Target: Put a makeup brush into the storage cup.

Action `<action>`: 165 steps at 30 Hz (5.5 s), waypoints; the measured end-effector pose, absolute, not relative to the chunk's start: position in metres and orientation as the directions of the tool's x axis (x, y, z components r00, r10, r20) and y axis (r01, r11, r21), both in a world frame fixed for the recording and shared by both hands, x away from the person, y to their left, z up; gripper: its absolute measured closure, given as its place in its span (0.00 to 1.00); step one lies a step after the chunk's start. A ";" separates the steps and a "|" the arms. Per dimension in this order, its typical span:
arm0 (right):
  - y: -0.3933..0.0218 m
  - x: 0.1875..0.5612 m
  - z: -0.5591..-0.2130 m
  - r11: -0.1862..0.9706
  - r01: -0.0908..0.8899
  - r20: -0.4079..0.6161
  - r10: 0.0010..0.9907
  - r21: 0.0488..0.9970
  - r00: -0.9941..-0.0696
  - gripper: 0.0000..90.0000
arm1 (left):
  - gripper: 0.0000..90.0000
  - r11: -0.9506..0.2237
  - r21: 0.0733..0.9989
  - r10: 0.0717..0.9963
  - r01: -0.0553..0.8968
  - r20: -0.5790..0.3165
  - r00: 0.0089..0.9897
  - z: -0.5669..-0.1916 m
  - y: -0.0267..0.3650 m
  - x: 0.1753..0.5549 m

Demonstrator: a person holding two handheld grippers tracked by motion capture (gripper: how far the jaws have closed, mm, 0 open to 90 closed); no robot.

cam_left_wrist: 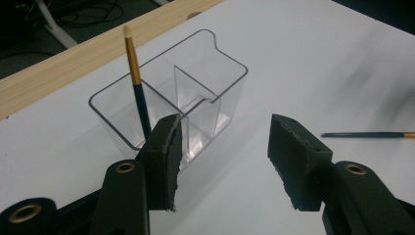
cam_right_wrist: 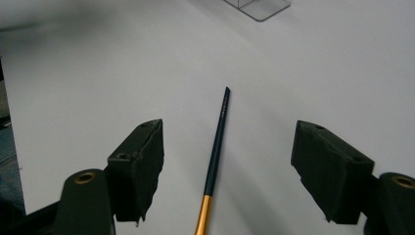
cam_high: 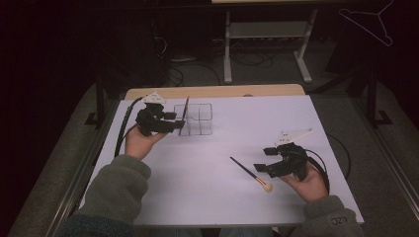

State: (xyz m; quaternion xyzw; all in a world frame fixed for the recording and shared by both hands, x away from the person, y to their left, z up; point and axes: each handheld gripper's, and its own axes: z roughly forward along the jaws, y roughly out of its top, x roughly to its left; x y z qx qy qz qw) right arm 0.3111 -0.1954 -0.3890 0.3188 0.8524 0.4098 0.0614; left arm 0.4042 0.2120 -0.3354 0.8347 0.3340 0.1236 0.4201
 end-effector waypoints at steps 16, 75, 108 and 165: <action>-0.195 0.306 -0.387 0.466 0.497 0.127 0.623 0.732 -0.772 0.26 | 0.44 -0.442 0.799 0.624 0.409 -0.055 0.780 -0.327 0.209 0.373; -0.165 0.302 -0.414 0.588 0.542 0.080 0.630 0.600 -0.772 0.48 | 0.30 -0.514 0.771 0.590 0.375 0.001 0.807 -0.377 0.213 0.285; -0.151 0.311 -0.431 0.640 0.580 0.071 0.638 0.503 -0.767 0.82 | 0.30 -0.526 0.765 0.575 0.371 -0.001 0.818 -0.382 0.210 0.282; -0.097 0.301 -0.353 0.772 0.280 0.093 0.278 0.571 -0.956 0.92 | 0.37 -0.632 0.741 0.368 0.226 0.030 0.930 -0.340 0.177 0.281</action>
